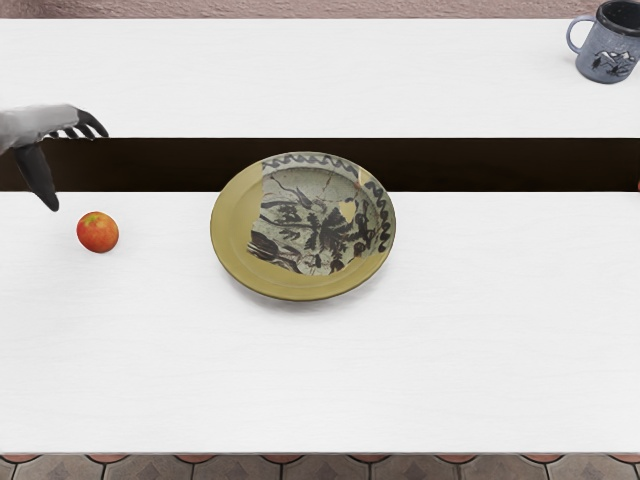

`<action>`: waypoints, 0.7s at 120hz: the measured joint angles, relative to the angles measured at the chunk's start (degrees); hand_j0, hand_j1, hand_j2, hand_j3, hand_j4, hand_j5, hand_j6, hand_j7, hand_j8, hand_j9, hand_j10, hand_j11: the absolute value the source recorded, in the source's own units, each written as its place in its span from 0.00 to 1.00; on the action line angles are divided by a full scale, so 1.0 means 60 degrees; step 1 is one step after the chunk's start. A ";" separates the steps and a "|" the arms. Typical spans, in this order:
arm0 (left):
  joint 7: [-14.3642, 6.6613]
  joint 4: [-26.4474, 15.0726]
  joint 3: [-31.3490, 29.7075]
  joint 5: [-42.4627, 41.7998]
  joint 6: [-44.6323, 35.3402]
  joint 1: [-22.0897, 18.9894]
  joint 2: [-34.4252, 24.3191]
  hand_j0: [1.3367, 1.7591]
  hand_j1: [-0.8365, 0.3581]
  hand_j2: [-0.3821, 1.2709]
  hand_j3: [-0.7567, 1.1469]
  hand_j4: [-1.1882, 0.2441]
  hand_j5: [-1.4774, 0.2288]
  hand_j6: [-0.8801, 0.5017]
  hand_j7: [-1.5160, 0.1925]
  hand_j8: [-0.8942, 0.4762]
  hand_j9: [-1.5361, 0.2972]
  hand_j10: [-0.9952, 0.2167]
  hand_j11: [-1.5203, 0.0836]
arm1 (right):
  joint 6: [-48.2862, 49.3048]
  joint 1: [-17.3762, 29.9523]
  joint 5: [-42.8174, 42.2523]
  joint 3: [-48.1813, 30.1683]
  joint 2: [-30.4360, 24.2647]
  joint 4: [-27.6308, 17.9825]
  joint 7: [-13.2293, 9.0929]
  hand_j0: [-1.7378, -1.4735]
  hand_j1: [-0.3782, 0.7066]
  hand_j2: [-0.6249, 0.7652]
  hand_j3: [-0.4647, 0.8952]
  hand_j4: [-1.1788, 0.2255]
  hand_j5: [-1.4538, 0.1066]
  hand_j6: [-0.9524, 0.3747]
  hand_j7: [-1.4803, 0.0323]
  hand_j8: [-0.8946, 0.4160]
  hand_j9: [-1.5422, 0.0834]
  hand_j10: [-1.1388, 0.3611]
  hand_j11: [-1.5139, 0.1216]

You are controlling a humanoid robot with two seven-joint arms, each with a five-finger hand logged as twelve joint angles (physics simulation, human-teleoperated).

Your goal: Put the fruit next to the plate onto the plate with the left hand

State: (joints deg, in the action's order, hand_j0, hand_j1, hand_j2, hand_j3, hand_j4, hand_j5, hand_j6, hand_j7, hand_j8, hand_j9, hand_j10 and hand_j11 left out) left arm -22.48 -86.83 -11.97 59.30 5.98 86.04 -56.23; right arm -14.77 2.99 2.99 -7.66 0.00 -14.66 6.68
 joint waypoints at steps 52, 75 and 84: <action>0.0037 -0.1008 -0.3596 -0.0453 -0.2266 0.1067 0.1071 0.76 0.75 0.26 0.40 0.65 0.68 0.45 0.70 0.47 0.66 0.61 0.75 | 0.0000 0.0000 0.0000 0.0000 0.0000 0.0000 0.0000 0.30 0.07 0.44 0.34 0.81 0.90 0.69 0.95 0.66 0.92 0.74 0.90; 0.0040 -0.0584 -0.4268 -0.0544 -0.3313 0.1077 0.1929 0.76 0.74 0.26 0.40 0.65 0.68 0.45 0.70 0.47 0.66 0.61 0.75 | 0.0000 0.0000 -0.0001 -0.0002 0.0000 0.0002 0.0000 0.30 0.07 0.44 0.34 0.81 0.90 0.69 0.95 0.66 0.92 0.74 0.90; 0.0040 -0.0258 -0.4439 -0.0567 -0.3522 0.1012 0.2244 0.76 0.74 0.26 0.40 0.65 0.68 0.45 0.70 0.47 0.66 0.61 0.75 | 0.0000 0.0000 0.0000 -0.0002 0.0000 0.0000 0.0000 0.30 0.07 0.44 0.34 0.81 0.90 0.69 0.95 0.66 0.92 0.74 0.90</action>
State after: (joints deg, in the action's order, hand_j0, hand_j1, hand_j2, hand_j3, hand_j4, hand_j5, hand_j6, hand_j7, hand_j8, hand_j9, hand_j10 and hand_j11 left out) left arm -22.24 -88.37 -38.60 55.89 -15.16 92.12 -42.76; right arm -14.77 2.99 2.99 -7.67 0.00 -14.66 6.68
